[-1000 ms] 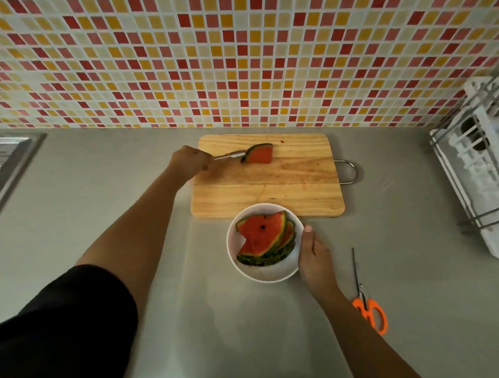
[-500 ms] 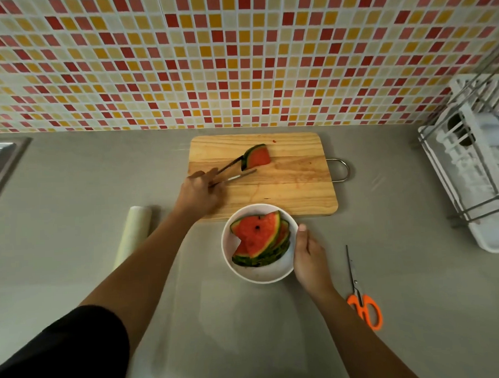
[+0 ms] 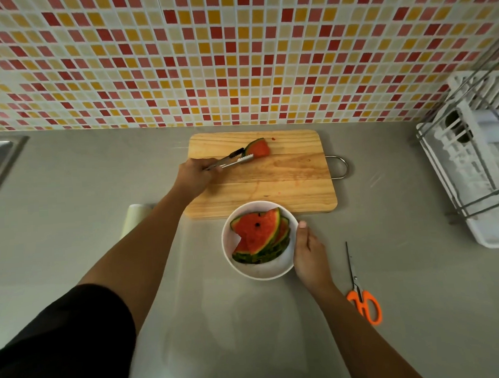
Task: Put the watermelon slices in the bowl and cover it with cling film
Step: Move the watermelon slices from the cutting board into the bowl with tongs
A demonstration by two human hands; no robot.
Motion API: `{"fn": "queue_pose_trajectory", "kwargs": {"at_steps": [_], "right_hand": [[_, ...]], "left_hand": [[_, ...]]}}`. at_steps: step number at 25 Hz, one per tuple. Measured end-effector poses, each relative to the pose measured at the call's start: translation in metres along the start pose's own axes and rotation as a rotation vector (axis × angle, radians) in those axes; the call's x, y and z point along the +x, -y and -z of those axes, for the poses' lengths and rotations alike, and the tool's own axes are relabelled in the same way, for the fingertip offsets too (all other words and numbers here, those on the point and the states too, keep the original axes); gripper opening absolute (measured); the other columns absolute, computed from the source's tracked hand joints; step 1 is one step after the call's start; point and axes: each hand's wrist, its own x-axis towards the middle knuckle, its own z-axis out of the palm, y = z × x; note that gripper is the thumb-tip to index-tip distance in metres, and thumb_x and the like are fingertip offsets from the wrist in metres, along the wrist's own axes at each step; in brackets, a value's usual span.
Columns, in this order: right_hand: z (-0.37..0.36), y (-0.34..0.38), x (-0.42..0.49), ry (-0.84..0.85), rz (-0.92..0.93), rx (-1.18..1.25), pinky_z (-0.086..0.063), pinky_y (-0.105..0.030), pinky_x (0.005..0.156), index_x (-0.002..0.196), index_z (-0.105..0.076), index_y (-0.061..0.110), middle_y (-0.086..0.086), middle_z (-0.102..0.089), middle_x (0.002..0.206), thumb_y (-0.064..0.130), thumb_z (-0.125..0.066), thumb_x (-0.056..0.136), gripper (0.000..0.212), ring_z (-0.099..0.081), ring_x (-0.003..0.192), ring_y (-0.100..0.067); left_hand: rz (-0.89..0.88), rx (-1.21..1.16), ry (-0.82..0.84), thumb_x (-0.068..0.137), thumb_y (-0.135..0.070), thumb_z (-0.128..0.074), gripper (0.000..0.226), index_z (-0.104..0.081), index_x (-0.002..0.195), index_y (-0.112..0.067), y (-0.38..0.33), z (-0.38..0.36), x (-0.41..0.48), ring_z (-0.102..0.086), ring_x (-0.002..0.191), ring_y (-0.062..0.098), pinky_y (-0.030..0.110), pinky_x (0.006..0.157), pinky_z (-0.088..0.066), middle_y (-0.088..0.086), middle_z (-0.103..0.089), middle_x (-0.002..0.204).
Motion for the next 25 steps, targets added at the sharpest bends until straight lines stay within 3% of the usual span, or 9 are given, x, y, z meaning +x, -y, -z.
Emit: {"fn": "queue_pose_trajectory", "kwargs": {"at_steps": [3,6,9,11,14,16,18,21,25], "right_hand": [[0.0,0.0,0.0,0.006,-0.005,-0.007,-0.044,-0.022,0.063,0.087,-0.062,0.024,0.007,-0.064,0.078,0.048,-0.022,0.097,0.048,-0.061,0.078,-0.005],[0.0,-0.002,0.0,0.013,-0.007,-0.009,-0.044,-0.023,0.063,0.088,-0.063,0.022,0.006,-0.065,0.079,0.049,-0.02,0.096,0.051,-0.062,0.078,-0.006],[0.0,-0.001,0.001,0.029,-0.017,-0.008,-0.045,-0.025,0.063,0.089,-0.063,0.022,0.006,-0.065,0.08,0.051,-0.02,0.095,0.053,-0.062,0.08,-0.009],[0.002,-0.001,0.002,0.051,-0.021,-0.006,-0.046,-0.03,0.068,0.09,-0.063,0.02,0.0,-0.066,0.084,0.051,-0.02,0.095,0.054,-0.062,0.082,-0.015],[0.007,0.001,0.003,0.119,-0.04,0.031,-0.048,-0.034,0.078,0.094,-0.063,0.019,-0.004,-0.066,0.094,0.048,-0.023,0.096,0.049,-0.06,0.09,-0.018],[0.011,0.005,0.008,0.192,-0.049,0.108,-0.049,-0.023,0.072,0.088,-0.065,0.022,0.001,-0.067,0.092,0.042,-0.027,0.098,0.043,-0.061,0.087,-0.01],[0.015,0.011,0.01,0.248,-0.057,0.126,-0.046,-0.015,0.065,0.084,-0.065,0.025,0.004,-0.067,0.091,0.037,-0.029,0.098,0.04,-0.061,0.083,-0.002],[0.02,0.012,0.013,0.302,-0.108,0.142,-0.048,-0.031,0.083,0.087,-0.066,0.026,0.001,-0.069,0.1,0.038,-0.028,0.097,0.042,-0.062,0.097,-0.014],[0.021,0.011,0.014,0.345,-0.143,0.154,-0.047,-0.044,0.098,0.09,-0.066,0.028,-0.006,-0.069,0.109,0.041,-0.027,0.096,0.042,-0.062,0.105,-0.022]], "left_hand": [[0.134,-0.302,0.026,0.087,-0.023,-0.064,0.023,-0.072,0.106,-0.014,0.008,0.004,0.001,-0.05,0.07,0.012,0.025,0.062,-0.039,-0.005,-0.061,0.077],[0.213,-0.54,0.084,0.086,-0.019,-0.066,0.026,-0.071,0.108,-0.006,0.014,0.012,-0.012,-0.041,0.062,0.012,0.023,0.052,-0.033,-0.001,-0.052,0.073],[0.094,-0.585,0.156,0.088,-0.016,-0.063,0.014,-0.075,0.094,-0.018,0.012,0.028,-0.041,-0.036,0.057,0.01,0.021,0.049,-0.03,0.0,-0.046,0.069],[0.005,-0.557,0.177,0.09,-0.018,-0.061,0.017,-0.075,0.098,-0.025,0.008,0.043,-0.069,-0.036,0.056,0.008,0.02,0.048,-0.031,-0.003,-0.045,0.065],[-0.134,-0.405,0.17,0.088,-0.027,-0.062,0.028,-0.07,0.115,-0.023,0.005,0.063,-0.116,-0.04,0.055,0.005,0.014,0.05,-0.033,-0.012,-0.05,0.061],[-0.245,-0.224,0.134,0.088,-0.023,-0.065,0.029,-0.068,0.116,-0.021,0.001,0.067,-0.141,-0.052,0.061,0.004,0.011,0.055,-0.038,-0.015,-0.063,0.066],[-0.402,-0.043,0.112,0.086,-0.013,-0.067,0.03,-0.068,0.116,-0.016,-0.006,0.061,-0.163,-0.058,0.069,0.007,0.016,0.061,-0.043,-0.01,-0.07,0.077],[-0.781,0.325,0.099,0.087,-0.013,-0.063,0.028,-0.068,0.112,-0.001,-0.013,0.05,-0.178,-0.052,0.064,0.01,0.022,0.058,-0.043,0.006,-0.066,0.072],[-1.019,0.594,0.094,0.091,-0.016,-0.051,0.034,-0.064,0.115,0.004,-0.017,0.053,-0.179,-0.063,0.065,0.031,0.037,0.056,-0.055,0.016,-0.066,0.08]]}}
